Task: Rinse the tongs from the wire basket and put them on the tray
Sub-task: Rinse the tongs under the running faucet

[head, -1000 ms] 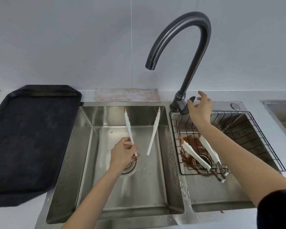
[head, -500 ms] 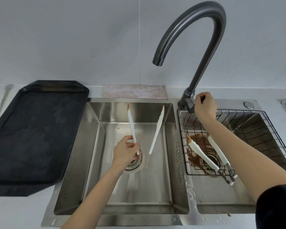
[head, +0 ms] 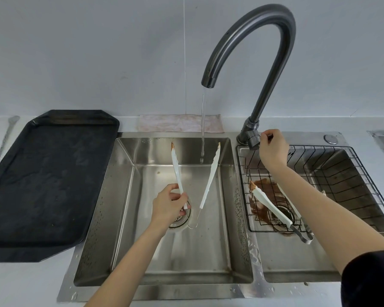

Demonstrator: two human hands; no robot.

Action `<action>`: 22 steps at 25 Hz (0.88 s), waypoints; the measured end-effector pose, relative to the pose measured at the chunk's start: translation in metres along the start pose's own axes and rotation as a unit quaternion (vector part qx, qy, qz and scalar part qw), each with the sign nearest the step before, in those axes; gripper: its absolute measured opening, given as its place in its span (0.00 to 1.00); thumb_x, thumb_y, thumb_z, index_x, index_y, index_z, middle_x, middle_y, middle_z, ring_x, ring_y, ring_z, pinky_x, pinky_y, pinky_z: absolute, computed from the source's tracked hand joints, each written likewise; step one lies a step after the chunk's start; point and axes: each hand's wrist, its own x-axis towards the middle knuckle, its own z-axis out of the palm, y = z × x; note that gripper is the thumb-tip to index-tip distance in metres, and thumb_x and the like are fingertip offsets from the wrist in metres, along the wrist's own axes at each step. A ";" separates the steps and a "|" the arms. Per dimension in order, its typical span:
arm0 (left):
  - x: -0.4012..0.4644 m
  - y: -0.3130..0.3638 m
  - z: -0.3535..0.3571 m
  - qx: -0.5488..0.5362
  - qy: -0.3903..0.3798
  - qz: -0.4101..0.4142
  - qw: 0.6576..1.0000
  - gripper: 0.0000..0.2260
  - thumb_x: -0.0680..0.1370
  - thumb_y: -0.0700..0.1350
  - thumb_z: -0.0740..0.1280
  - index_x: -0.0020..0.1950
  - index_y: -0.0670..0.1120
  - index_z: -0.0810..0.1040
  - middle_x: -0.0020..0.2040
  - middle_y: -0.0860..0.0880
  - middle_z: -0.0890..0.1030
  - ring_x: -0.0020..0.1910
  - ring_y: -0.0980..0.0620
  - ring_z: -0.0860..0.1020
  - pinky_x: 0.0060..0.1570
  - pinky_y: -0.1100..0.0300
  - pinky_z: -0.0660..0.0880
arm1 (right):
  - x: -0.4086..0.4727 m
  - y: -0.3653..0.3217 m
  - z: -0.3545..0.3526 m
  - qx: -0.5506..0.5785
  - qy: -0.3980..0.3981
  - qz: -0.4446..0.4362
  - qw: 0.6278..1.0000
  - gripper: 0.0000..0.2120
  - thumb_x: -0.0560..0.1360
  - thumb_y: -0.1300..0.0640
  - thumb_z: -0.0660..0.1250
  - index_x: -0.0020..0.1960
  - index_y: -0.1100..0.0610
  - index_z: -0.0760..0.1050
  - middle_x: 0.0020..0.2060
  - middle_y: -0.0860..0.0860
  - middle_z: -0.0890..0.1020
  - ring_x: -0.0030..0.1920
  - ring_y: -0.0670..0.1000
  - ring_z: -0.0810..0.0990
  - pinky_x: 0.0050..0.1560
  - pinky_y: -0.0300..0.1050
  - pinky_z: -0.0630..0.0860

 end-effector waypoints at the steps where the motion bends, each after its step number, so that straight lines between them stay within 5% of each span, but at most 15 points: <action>1: -0.001 0.000 0.000 0.000 0.000 0.000 1.000 0.08 0.75 0.39 0.65 0.52 0.49 0.73 0.39 0.48 0.82 0.45 0.42 0.81 0.46 0.51 0.81 | 0.000 0.000 0.000 0.001 0.001 0.001 1.000 0.13 0.79 0.59 0.56 0.59 0.65 0.72 0.55 0.61 0.79 0.51 0.58 0.76 0.46 0.40 0.65; 5: -0.002 0.000 0.000 -0.002 0.002 -0.001 1.000 0.08 0.75 0.40 0.65 0.53 0.50 0.73 0.42 0.46 0.82 0.45 0.42 0.82 0.47 0.51 0.81 | 0.000 0.002 0.000 0.002 -0.003 0.005 1.000 0.13 0.79 0.60 0.56 0.59 0.65 0.72 0.55 0.61 0.78 0.47 0.52 0.73 0.46 0.41 0.65; 8: -0.002 -0.001 -0.001 -0.005 0.003 0.001 1.000 0.09 0.75 0.40 0.66 0.53 0.49 0.73 0.44 0.45 0.82 0.46 0.41 0.82 0.48 0.50 0.81 | -0.004 0.001 0.002 -0.004 -0.008 0.006 1.000 0.14 0.79 0.62 0.56 0.62 0.64 0.69 0.60 0.60 0.75 0.58 0.58 0.74 0.52 0.43 0.68; 12: -0.003 -0.003 -0.003 0.014 0.007 0.014 1.000 0.09 0.75 0.40 0.66 0.54 0.50 0.72 0.41 0.49 0.82 0.43 0.45 0.82 0.42 0.57 0.81 | -0.038 -0.004 0.011 0.013 0.061 -0.119 0.991 0.23 0.77 0.66 0.57 0.71 0.59 0.61 0.67 0.58 0.65 0.63 0.56 0.70 0.66 0.49 0.67; 14: -0.003 -0.003 -0.005 0.025 0.015 0.016 0.999 0.10 0.75 0.41 0.66 0.56 0.50 0.73 0.43 0.48 0.82 0.41 0.47 0.82 0.42 0.58 0.81 | -0.064 -0.011 0.023 0.076 0.011 -0.110 0.991 0.25 0.77 0.65 0.58 0.73 0.58 0.58 0.68 0.57 0.62 0.57 0.53 0.71 0.64 0.44 0.69; 16: -0.004 -0.003 -0.008 0.024 0.020 0.016 0.999 0.12 0.75 0.41 0.66 0.57 0.49 0.73 0.47 0.45 0.82 0.43 0.44 0.83 0.43 0.57 0.81 | -0.086 -0.015 0.042 0.121 -0.097 0.008 0.988 0.26 0.79 0.59 0.57 0.75 0.57 0.54 0.70 0.55 0.59 0.58 0.49 0.69 0.63 0.41 0.66; 19: -0.005 -0.004 -0.015 0.032 0.030 0.023 0.999 0.14 0.75 0.41 0.67 0.60 0.47 0.74 0.47 0.44 0.82 0.45 0.44 0.82 0.41 0.59 0.81 | -0.099 -0.013 0.071 0.259 -0.235 0.252 0.902 0.25 0.80 0.48 0.52 0.75 0.55 0.57 0.70 0.53 0.65 0.67 0.52 0.68 0.69 0.48 0.61; 22: -0.003 -0.007 -0.023 0.075 0.050 0.039 0.995 0.15 0.74 0.44 0.69 0.60 0.49 0.75 0.45 0.47 0.82 0.45 0.44 0.82 0.50 0.49 0.80 | -0.095 -0.012 0.084 0.441 -0.237 0.385 0.776 0.22 0.81 0.46 0.48 0.66 0.57 0.70 0.54 0.54 0.77 0.55 0.52 0.76 0.62 0.49 0.69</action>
